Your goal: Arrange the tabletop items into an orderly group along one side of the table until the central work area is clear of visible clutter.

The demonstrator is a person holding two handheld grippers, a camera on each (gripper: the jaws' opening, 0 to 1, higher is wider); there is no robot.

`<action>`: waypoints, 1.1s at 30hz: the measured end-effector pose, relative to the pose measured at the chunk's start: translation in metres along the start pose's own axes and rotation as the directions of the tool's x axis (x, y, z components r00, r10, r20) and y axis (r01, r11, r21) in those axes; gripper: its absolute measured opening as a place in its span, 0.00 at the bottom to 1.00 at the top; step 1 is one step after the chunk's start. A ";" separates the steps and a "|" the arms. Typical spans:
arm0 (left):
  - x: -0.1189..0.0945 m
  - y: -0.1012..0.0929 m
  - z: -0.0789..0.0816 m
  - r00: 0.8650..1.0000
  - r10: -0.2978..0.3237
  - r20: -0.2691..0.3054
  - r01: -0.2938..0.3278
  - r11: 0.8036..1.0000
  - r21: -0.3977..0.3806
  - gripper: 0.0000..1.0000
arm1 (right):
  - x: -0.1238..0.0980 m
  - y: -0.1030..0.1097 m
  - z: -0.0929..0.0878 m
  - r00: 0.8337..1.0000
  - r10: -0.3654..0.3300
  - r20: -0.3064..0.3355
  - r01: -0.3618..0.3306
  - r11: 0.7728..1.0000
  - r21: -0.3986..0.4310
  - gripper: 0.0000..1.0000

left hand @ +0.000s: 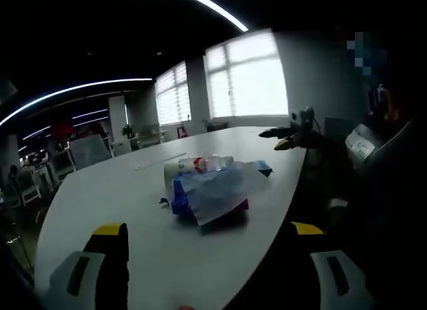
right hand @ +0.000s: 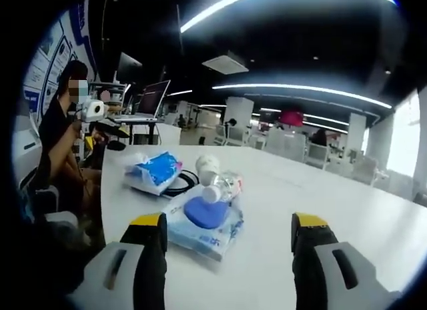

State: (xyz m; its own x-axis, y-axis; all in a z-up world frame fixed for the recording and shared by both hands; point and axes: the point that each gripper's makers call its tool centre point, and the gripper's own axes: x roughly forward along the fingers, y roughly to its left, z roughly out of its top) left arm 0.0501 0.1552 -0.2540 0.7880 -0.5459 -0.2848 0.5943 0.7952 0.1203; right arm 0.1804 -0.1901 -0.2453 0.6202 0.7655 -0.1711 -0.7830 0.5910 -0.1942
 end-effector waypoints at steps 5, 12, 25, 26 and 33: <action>0.001 -0.001 -0.001 1.000 -0.001 0.000 0.001 1.000 0.000 0.99 | 0.007 0.001 0.000 1.000 -0.008 0.002 0.008 1.000 -0.003 0.69; 0.001 -0.001 -0.002 1.000 0.000 -0.004 0.000 1.000 -0.003 0.99 | 0.016 0.006 0.000 1.000 -0.014 0.003 0.014 1.000 -0.007 0.64; 0.001 0.000 -0.001 1.000 -0.005 -0.006 0.005 1.000 0.001 0.99 | 0.026 0.006 0.003 0.999 -0.032 0.016 0.032 0.999 0.008 0.59; 0.001 0.000 -0.001 1.000 -0.008 -0.005 0.008 1.000 0.003 0.99 | 0.026 0.005 0.002 0.999 -0.036 0.014 0.036 0.999 0.008 0.58; 0.002 0.001 0.000 1.000 -0.007 -0.007 0.007 1.000 0.004 0.99 | 0.030 0.006 0.001 0.999 -0.036 0.013 0.036 0.999 0.015 0.53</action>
State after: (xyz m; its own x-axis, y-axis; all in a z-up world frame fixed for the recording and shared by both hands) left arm 0.0520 0.1545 -0.2542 0.7828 -0.5496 -0.2920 0.6004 0.7903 0.1223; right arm 0.1944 -0.1635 -0.2508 0.6473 0.7471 -0.1513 -0.7609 0.6218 -0.1853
